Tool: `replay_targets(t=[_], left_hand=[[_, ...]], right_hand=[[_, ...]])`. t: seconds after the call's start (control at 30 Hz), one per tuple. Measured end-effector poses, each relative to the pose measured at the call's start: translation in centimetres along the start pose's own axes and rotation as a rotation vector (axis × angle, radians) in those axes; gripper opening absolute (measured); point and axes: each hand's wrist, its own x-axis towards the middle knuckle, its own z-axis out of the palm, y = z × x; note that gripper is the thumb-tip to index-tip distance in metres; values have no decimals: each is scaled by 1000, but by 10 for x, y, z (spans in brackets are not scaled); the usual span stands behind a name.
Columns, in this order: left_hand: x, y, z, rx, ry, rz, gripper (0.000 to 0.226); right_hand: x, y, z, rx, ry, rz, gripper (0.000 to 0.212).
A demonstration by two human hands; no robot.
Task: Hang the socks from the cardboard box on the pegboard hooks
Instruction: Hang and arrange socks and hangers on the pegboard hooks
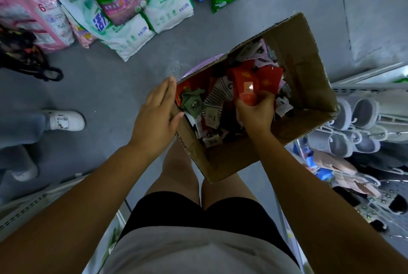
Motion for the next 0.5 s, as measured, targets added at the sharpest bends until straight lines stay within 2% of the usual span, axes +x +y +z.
replay_targets(t=[0.1,0.2,0.33,0.4,0.5], left_hand=[[0,0,2,-3,16,3,77],[1,-2,6,0,31,10,77],[0,-3,8,-7,43,5,78],[-1,-2,9,-13,52,-2,79],[-1,0,9,-9,62,-5,79]], right_hand=[[4,1,-20,-81,112,-85,80],[26,8,-27,-319,117,-11,94],[61,13,-20,-431,-80,246,110],[71,15,-18,-506,-191,257,107],[73,20,-18,-461,-212,258,104]])
